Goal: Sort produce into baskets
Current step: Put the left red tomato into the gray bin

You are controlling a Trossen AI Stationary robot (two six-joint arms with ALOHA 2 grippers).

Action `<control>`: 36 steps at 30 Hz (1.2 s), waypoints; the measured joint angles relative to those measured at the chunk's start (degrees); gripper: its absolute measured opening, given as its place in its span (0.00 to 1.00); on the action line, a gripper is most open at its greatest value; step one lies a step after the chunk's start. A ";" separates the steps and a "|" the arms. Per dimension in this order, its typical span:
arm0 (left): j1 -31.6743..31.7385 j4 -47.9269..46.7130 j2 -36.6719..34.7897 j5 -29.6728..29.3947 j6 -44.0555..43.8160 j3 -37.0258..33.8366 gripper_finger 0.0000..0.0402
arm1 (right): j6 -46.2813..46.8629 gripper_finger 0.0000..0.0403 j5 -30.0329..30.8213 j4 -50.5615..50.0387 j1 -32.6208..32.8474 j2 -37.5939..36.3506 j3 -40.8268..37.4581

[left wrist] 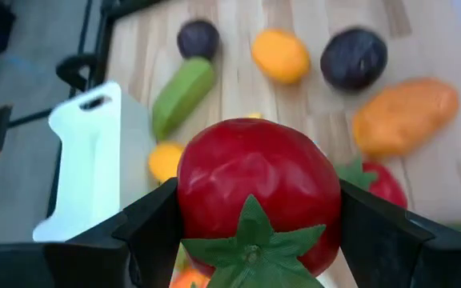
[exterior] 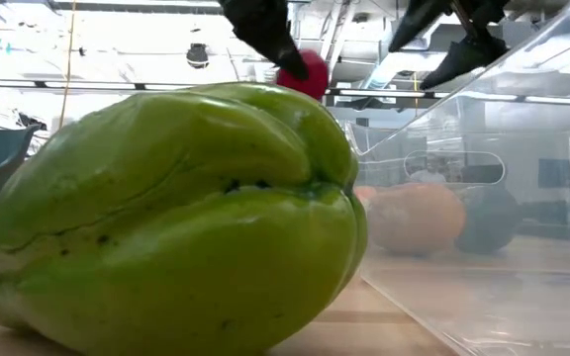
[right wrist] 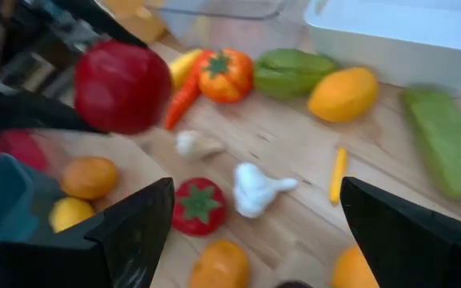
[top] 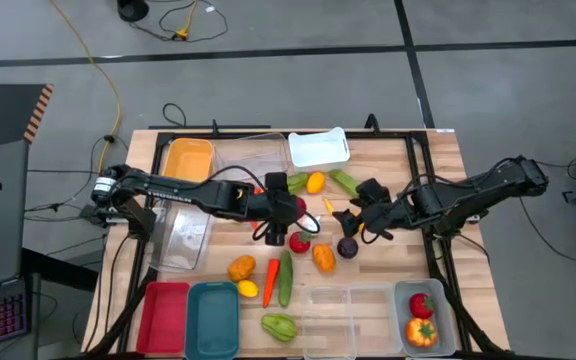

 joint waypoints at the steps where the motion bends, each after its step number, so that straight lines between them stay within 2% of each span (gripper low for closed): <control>1: -0.02 0.89 0.00 0.00 0.00 0.00 0.67 | -0.02 0.95 0.00 1.04 0.00 0.00 0.00; 13: -0.02 11.48 0.00 0.50 -0.85 0.00 0.67 | 0.01 0.95 0.03 14.28 0.00 0.02 0.00; 21: 0.00 18.91 0.32 3.53 -0.66 -0.04 0.67 | 0.09 0.95 0.12 15.03 0.00 -0.02 0.02; 36: -0.07 21.49 2.89 4.13 -1.26 -0.09 0.67 | 1.70 0.95 -0.41 18.75 -1.64 1.81 -0.01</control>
